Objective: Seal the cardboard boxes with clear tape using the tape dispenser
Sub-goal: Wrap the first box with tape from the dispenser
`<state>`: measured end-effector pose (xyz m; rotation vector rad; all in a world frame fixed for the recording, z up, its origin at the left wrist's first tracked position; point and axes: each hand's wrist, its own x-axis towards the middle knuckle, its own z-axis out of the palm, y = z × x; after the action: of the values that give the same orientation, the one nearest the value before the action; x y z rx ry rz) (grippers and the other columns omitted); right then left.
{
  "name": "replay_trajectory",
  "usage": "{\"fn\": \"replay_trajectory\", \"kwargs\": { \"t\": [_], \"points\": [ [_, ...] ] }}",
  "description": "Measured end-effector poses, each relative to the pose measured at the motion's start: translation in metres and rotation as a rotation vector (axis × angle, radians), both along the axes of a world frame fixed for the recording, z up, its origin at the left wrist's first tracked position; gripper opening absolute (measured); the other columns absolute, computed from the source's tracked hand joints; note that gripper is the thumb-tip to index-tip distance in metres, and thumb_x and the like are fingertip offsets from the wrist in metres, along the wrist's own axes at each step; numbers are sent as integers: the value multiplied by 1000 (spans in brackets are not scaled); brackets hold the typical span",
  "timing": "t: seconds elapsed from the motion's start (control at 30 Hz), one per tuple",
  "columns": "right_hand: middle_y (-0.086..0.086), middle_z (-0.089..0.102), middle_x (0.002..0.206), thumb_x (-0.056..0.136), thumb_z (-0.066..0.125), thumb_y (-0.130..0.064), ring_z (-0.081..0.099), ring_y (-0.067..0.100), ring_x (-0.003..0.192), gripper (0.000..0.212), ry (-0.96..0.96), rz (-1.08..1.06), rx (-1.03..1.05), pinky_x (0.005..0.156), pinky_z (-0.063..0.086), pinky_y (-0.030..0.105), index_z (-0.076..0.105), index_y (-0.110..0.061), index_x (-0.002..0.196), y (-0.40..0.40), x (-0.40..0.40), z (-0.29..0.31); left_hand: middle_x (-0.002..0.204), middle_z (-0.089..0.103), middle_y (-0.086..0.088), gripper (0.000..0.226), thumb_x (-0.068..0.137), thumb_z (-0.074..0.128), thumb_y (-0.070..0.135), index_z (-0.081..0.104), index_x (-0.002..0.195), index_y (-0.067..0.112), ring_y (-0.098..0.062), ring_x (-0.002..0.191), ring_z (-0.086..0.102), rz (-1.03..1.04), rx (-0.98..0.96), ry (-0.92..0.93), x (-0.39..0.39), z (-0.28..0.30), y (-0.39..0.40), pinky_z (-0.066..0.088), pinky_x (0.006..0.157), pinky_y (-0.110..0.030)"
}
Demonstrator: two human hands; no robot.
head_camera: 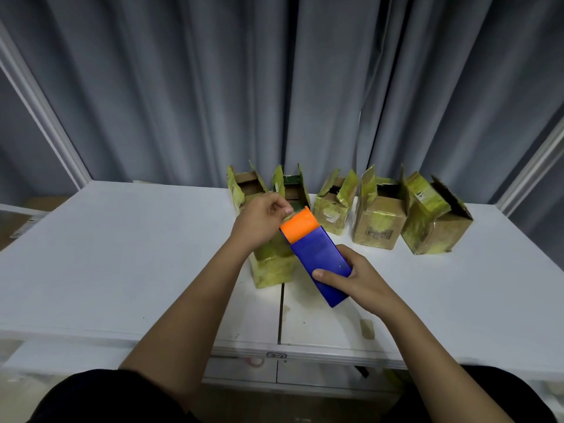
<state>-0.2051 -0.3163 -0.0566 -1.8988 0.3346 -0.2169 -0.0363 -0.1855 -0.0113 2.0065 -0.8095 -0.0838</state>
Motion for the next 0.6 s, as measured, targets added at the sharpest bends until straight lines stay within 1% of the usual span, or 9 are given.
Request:
{"fn": "replay_trajectory", "kwargs": {
  "t": [0.07,0.17,0.23,0.3,0.33,0.4,0.47,0.53,0.6],
  "points": [
    [-6,67,94,65,72,-52,67,9,78,48,7,-16,-7,69,54,24,59,-24,102,-1,0,3,86,64,5,17,91,61,18,60,76,26,-12,83,59,8,1,16,1,0,0,51,81,-37],
    [-4,68,93,72,74,-52,67,11,79,44,32,-14,-32,74,55,31,60,-23,101,-3,2,3,88,63,6,10,92,60,18,63,83,20,-14,88,59,29,8,19,2,-4,0,51,82,-37],
    [-2,68,93,77,73,-50,67,14,80,40,50,-11,-45,76,55,35,60,-21,101,-3,3,3,83,60,11,13,91,61,18,62,79,23,-12,86,58,57,15,43,2,-8,0,49,82,-36],
    [-1,67,91,78,70,-53,66,16,79,40,69,-16,-69,75,54,37,60,-20,98,-4,2,1,79,57,17,19,91,62,19,59,74,28,-12,84,57,128,-4,78,3,-8,2,47,80,-32],
    [-1,67,89,79,68,-54,66,17,78,40,84,-16,-93,73,53,36,60,-19,97,-4,2,0,78,56,17,21,91,62,20,58,72,30,-13,85,57,169,-27,96,6,-7,4,45,78,-30],
    [-1,67,86,82,66,-55,66,17,75,38,100,-30,-166,69,52,36,60,-19,93,-4,0,-4,79,57,15,21,91,60,22,57,72,31,-15,86,56,216,9,52,12,-3,8,43,77,-29],
    [-1,66,81,81,64,-58,65,17,71,41,85,-47,-230,67,51,38,61,-18,88,-4,1,-4,81,56,12,21,92,58,24,54,72,31,-16,86,55,222,51,23,15,-2,12,44,78,-32],
    [1,65,78,77,64,-61,63,20,69,46,76,-66,-241,67,51,40,60,-16,85,-4,3,-1,79,57,10,22,92,58,24,53,71,30,-19,85,57,213,14,67,19,-3,14,46,79,-35],
    [4,63,77,79,68,-57,62,22,69,46,81,-73,-245,65,48,38,57,-13,84,-8,4,2,81,60,6,20,91,58,22,55,73,29,-20,86,59,203,-8,113,21,-6,20,48,82,-37]
  ]
}}
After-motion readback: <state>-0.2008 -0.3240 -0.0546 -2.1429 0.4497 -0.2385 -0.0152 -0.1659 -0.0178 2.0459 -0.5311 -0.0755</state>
